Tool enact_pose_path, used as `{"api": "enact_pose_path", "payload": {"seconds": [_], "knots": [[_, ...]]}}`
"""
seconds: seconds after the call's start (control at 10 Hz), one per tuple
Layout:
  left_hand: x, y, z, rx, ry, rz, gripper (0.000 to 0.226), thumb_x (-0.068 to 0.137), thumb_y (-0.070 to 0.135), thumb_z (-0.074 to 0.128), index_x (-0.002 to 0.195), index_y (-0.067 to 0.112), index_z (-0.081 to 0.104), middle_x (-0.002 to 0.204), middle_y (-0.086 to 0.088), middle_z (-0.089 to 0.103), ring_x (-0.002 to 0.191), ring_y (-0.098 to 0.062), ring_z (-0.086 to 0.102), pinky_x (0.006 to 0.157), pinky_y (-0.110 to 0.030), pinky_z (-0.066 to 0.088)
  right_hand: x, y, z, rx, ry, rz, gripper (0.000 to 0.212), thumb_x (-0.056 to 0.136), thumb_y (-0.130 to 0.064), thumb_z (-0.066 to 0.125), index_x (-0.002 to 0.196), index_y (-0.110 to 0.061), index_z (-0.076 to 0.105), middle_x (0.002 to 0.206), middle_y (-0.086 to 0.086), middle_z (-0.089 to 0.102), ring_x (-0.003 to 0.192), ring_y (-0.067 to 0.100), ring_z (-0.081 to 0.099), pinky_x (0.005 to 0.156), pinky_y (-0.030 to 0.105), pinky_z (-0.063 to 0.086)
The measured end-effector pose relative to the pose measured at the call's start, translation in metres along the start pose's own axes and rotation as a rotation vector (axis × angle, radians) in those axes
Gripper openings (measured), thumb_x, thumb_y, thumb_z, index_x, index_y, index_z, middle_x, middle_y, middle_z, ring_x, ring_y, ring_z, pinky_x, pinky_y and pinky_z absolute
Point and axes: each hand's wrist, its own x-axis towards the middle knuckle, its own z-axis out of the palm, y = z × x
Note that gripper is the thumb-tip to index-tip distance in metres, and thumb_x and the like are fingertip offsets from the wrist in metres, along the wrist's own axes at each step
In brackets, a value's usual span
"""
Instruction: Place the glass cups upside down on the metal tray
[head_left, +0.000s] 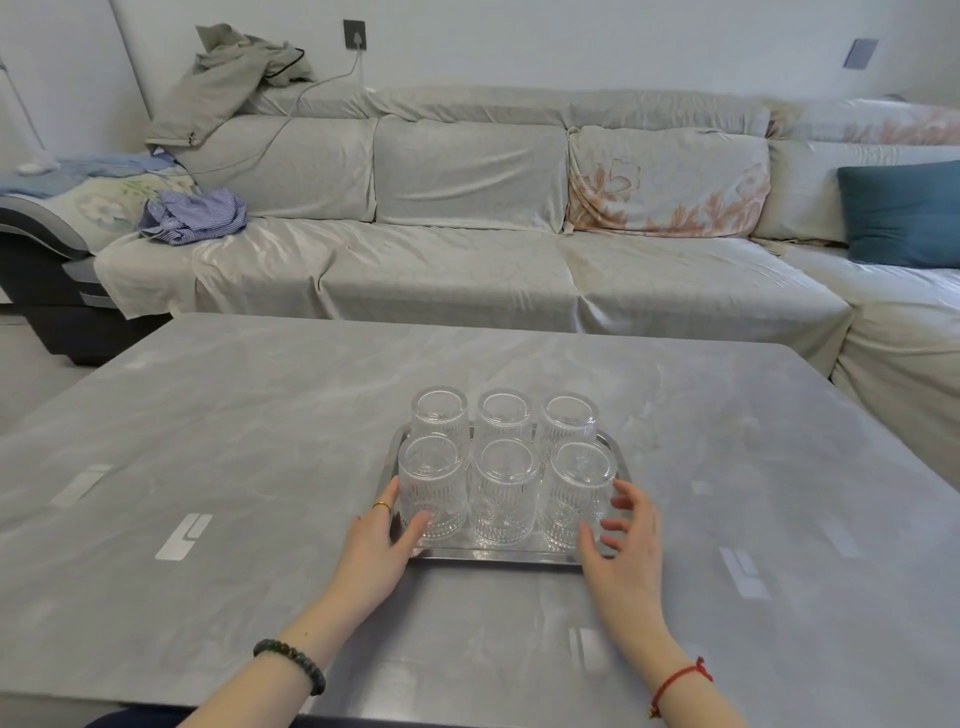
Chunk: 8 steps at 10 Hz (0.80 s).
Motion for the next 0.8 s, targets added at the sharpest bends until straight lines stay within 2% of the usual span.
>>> {"api": "enact_pose_path", "payload": {"seconds": [0.1,0.2,0.3,0.4,0.5,0.6,0.7,0.8], "knots": [[0.002,0.001,0.003,-0.010,0.004,-0.027,0.056,0.087,0.033,0.052,0.137,0.016,0.031,0.122,0.002,0.058,0.111,-0.018,0.053,0.101,-0.037,0.039,0.003,0.001,-0.001,-0.009,-0.038,0.014,0.050,0.076,-0.001,0.062,0.115,-0.024,0.042,0.107,-0.001,0.044,0.085,0.019,0.053,0.078,0.034,0.049],[0.002,-0.001,0.003,0.018,-0.022,-0.015,0.061,0.086,0.036,0.053,0.139,0.019,0.027,0.107,0.004,0.058,0.101,-0.024,0.057,0.097,-0.037,0.041,0.005,0.003,-0.007,-0.017,-0.064,0.002,0.049,0.076,-0.001,0.063,0.112,-0.026,0.043,0.109,0.000,0.047,0.089,0.016,0.053,0.084,0.034,0.047],[0.003,-0.016,-0.004,0.230,-0.048,-0.042,0.074,0.084,0.047,0.051,0.142,0.019,0.017,0.136,-0.010,0.048,0.127,-0.030,0.041,0.110,-0.050,0.028,0.009,0.013,-0.024,-0.169,-0.097,-0.013,0.050,0.077,-0.006,0.063,0.120,-0.022,0.042,0.123,0.004,0.049,0.111,0.017,0.046,0.097,0.034,0.038],[-0.004,-0.038,-0.012,0.465,-0.090,-0.044,0.088,0.079,0.064,0.041,0.143,0.014,0.008,0.154,-0.005,0.016,0.142,-0.018,0.011,0.117,-0.043,0.009,0.013,0.031,-0.043,-0.487,-0.221,0.034,0.061,0.084,-0.025,0.059,0.137,-0.016,0.028,0.145,0.009,0.034,0.136,0.024,0.027,0.113,0.044,0.021],[-0.012,-0.050,-0.016,0.538,-0.131,-0.020,0.101,0.069,0.079,0.021,0.143,0.013,0.005,0.155,-0.002,0.013,0.142,-0.015,0.006,0.116,-0.038,0.003,0.010,0.043,-0.050,-0.641,-0.352,0.078,0.059,0.091,-0.040,0.042,0.141,-0.018,0.018,0.151,0.003,0.026,0.141,0.019,0.016,0.117,0.043,0.006],[-0.012,-0.053,-0.017,0.584,-0.124,-0.016,0.103,0.066,0.081,0.014,0.143,0.014,0.004,0.155,-0.001,0.013,0.142,-0.014,0.007,0.116,-0.035,0.002,0.006,0.045,-0.049,-0.717,-0.393,0.063,0.059,0.093,-0.044,0.031,0.142,-0.018,0.011,0.153,-0.001,0.023,0.143,0.018,0.010,0.117,0.042,0.001],[-0.015,-0.048,-0.015,0.597,-0.114,-0.020,0.092,0.076,0.073,0.025,0.143,0.014,0.004,0.155,-0.001,0.013,0.142,-0.014,0.008,0.116,-0.035,0.003,0.005,0.045,-0.050,-0.747,-0.428,0.068,0.060,0.093,-0.044,0.028,0.143,-0.019,0.007,0.154,0.000,0.021,0.143,0.018,0.008,0.117,0.042,0.000],[-0.014,-0.046,-0.015,0.618,-0.112,-0.014,0.089,0.079,0.070,0.029,0.143,0.014,0.004,0.155,-0.001,0.013,0.142,-0.014,0.008,0.117,-0.035,0.003,0.021,0.026,-0.060,-0.573,-0.454,0.111,0.059,0.094,-0.037,0.037,0.143,-0.015,0.012,0.152,0.005,0.024,0.141,0.020,0.017,0.116,0.040,0.008]]}}
